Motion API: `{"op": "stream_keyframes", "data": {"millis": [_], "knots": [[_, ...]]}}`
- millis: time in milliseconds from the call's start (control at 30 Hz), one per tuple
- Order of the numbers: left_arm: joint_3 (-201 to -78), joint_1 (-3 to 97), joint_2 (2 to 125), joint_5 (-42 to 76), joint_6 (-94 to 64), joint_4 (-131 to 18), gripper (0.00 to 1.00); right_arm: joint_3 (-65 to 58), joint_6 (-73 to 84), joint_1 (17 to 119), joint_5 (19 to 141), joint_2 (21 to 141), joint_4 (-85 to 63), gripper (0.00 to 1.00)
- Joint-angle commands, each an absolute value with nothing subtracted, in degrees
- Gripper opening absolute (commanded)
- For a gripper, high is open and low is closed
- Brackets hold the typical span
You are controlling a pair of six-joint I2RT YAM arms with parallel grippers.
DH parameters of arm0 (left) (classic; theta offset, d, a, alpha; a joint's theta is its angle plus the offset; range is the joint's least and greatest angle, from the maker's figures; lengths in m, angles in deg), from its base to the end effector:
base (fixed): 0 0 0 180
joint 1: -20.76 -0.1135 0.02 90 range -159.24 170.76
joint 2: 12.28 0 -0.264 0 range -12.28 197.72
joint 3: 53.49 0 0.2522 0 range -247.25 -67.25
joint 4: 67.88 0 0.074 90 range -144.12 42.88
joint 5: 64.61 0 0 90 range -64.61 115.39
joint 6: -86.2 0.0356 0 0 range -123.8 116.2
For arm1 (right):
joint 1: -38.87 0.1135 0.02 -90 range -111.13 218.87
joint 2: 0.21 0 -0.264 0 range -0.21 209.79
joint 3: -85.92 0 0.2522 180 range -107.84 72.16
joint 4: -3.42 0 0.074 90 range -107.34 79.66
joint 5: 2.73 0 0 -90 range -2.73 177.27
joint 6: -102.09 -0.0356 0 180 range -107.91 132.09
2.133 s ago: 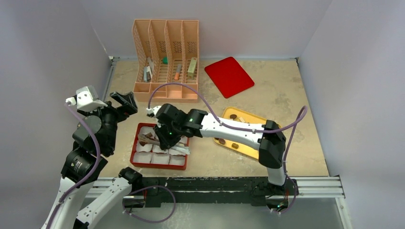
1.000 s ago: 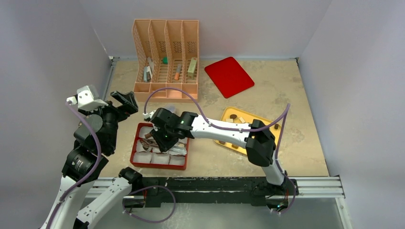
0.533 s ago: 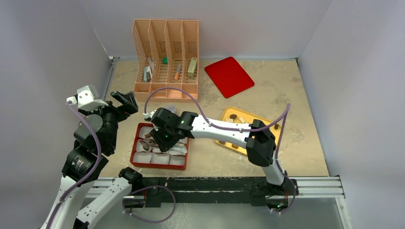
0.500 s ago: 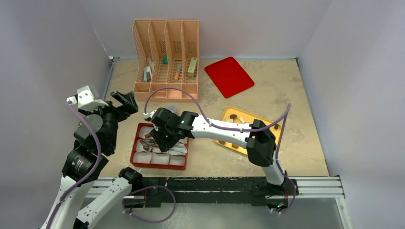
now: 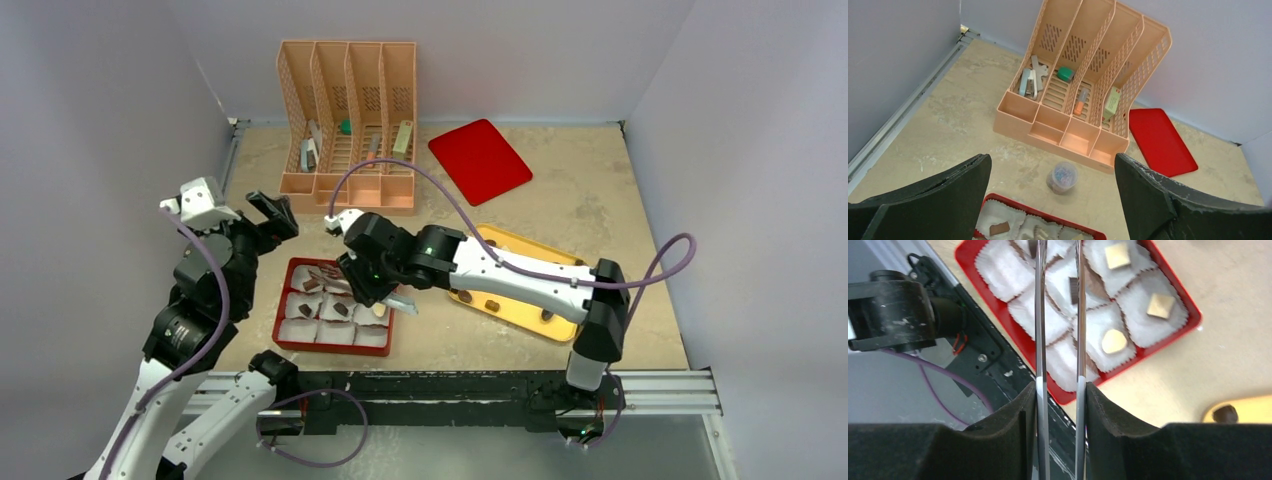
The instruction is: Pack the chocolate
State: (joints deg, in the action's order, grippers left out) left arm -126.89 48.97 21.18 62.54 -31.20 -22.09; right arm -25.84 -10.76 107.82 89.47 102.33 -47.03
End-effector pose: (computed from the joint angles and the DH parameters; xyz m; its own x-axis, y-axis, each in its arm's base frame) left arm 0.0938 -0.0259 0.4105 -0.0095 -0.4111 -0.9115 -0.1768 0.8979 -0.4032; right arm 0.1481 0.3809 0.3394 -0.5763 -0.4170 -0.7029 -0.7579 0.5944 0.2687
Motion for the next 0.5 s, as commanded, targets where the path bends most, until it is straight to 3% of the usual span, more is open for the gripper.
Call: {"op": "stream_keyframes", "data": {"millis": [0, 467], "knots": [[-124.0, 49.1, 22.0, 61.9, -30.4, -26.2, 0.93, -23.4, -12.4, 107.4, 98.4, 97.3, -51.3, 0.38], [-117.7, 49.1, 25.3, 58.0, -29.6, -30.0, 0.94, -13.5, -23.2, 104.7, 110.5, 84.1, -70.6, 0.38]]}}
